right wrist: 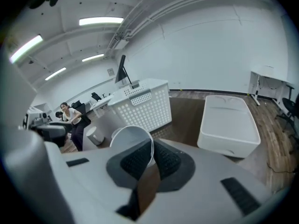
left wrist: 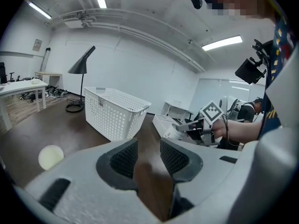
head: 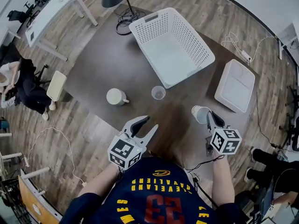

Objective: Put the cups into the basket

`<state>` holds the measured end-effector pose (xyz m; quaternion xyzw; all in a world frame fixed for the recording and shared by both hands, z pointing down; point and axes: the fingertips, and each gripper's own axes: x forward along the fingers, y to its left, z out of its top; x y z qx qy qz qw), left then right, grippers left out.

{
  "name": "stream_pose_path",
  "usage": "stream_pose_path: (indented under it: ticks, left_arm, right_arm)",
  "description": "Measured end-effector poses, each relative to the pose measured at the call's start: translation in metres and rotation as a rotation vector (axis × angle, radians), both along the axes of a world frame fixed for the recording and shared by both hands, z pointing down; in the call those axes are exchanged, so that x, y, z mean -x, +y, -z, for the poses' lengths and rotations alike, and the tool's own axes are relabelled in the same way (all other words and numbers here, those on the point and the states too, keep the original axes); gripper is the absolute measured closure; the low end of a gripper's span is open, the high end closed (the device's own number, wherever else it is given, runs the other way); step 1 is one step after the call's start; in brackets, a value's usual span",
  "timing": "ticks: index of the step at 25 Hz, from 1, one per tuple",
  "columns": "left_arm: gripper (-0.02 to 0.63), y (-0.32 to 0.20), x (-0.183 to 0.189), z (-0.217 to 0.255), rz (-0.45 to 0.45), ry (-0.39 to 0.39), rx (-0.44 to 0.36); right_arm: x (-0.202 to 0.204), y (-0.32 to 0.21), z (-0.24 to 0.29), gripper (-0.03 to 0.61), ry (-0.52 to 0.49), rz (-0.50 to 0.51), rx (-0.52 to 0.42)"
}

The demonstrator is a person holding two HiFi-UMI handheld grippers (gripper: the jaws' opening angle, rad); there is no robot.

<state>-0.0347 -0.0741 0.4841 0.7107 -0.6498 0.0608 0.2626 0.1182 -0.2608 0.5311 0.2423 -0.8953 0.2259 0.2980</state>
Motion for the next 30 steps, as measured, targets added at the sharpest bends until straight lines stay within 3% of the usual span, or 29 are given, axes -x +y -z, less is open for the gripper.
stream_pose_path:
  ticks: [7, 12, 20, 30]
  left_arm:
    - [0.476, 0.033, 0.031, 0.007, 0.118, -0.012, 0.000]
    - [0.476, 0.066, 0.059, 0.005, 0.181, -0.005, 0.006]
    - [0.476, 0.064, 0.125, 0.000, 0.159, 0.011, -0.014]
    - [0.476, 0.012, 0.167, 0.019, -0.009, 0.018, -0.047]
  right_arm:
    - [0.068, -0.029, 0.098, 0.551, -0.236, 0.046, -0.087]
    - [0.117, -0.033, 0.143, 0.551, -0.304, 0.092, -0.162]
    - [0.199, -0.056, 0.151, 0.551, -0.261, 0.133, -0.208]
    - [0.281, -0.096, 0.131, 0.550, -0.133, 0.141, -0.179]
